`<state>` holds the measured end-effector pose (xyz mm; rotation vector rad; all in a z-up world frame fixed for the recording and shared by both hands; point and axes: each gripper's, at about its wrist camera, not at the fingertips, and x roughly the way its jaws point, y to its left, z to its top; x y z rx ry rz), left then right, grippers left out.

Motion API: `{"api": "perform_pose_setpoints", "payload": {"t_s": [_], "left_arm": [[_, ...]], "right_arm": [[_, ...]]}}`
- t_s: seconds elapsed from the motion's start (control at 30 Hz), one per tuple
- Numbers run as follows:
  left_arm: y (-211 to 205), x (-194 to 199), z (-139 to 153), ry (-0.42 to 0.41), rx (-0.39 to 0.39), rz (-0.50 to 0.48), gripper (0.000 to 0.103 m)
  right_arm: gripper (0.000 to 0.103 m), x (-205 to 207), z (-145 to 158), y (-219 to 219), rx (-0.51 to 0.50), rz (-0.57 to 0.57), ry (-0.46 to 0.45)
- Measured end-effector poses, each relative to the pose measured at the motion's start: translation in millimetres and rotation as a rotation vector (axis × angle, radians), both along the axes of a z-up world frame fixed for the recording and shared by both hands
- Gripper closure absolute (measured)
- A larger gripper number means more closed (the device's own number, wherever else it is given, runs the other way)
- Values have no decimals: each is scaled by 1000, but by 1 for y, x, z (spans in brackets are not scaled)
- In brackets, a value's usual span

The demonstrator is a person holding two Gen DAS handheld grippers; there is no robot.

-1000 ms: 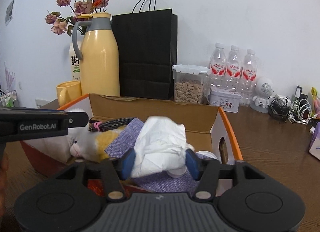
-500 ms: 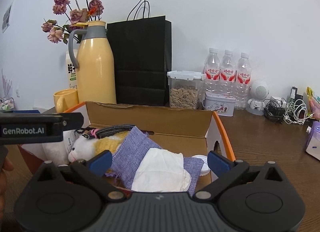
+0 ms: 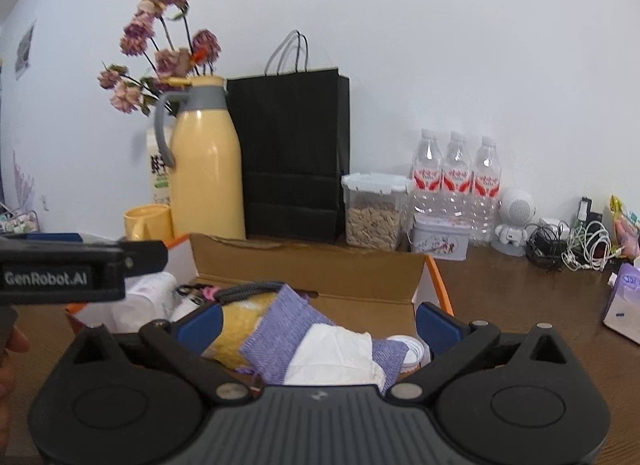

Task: Organize objects
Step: 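Move both tools back over the remaining items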

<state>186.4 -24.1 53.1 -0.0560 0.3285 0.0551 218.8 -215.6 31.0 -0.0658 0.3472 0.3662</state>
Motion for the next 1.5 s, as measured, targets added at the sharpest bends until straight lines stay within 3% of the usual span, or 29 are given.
{"api": "perform_pose_setpoints", "payload": {"t_s": [0.47,1.0,1.5], "left_arm": [[18,-56,6,73,11,-12,0],[33,-108,-22,175,7,-17,0],[43,-127,-48,262,-16,-2,0]], "right_arm": [[0,-63,9,-8,-37,40,9],[0,-112,-15,-21,-42,47,111],[1,-132,-43,-26,-74,73,180]]}}
